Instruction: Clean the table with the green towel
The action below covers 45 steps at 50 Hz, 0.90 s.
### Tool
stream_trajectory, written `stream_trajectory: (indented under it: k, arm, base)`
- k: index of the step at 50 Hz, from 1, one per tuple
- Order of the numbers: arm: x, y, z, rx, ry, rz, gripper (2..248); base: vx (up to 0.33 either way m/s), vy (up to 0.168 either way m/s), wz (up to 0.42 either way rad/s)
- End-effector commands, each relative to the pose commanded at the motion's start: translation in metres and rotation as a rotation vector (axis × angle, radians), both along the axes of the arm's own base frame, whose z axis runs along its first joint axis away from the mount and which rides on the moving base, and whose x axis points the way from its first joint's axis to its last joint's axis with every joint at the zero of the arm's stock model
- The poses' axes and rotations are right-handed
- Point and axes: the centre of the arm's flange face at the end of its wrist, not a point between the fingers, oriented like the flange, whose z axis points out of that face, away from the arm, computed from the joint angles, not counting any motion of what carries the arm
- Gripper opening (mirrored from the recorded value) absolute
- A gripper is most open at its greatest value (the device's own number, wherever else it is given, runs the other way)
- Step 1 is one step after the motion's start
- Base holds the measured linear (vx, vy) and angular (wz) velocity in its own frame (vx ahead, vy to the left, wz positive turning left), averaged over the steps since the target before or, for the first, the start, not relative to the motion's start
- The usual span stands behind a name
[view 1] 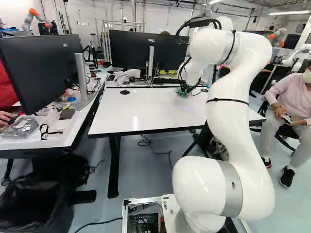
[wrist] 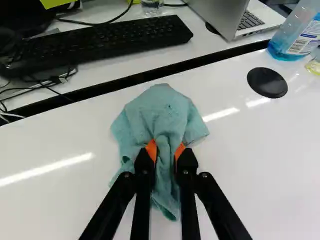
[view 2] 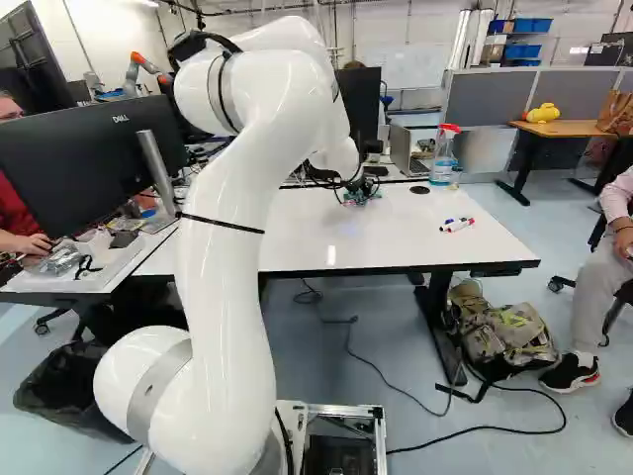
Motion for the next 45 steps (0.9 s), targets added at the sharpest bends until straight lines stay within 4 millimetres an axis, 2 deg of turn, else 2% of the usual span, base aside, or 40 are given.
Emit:
stream_trajectory:
  k: [11, 18, 30, 45]
  arm:
    - [-0.015, -0.014, 0.001, 0.003, 0.009, -0.025, 58]
    - [-0.015, -0.025, 0.001, 0.002, 0.006, -0.041, 58]
    - [-0.006, -0.046, -0.001, -0.003, -0.008, -0.064, 58]
    - [0.015, -0.062, -0.005, -0.012, -0.034, -0.074, 58]
  base:
    - [0.0, 0.0, 0.0]
    - [0.0, 0.0, 0.0]
    - [0.0, 0.0, 0.0]
    - [0.0, 0.0, 0.0]
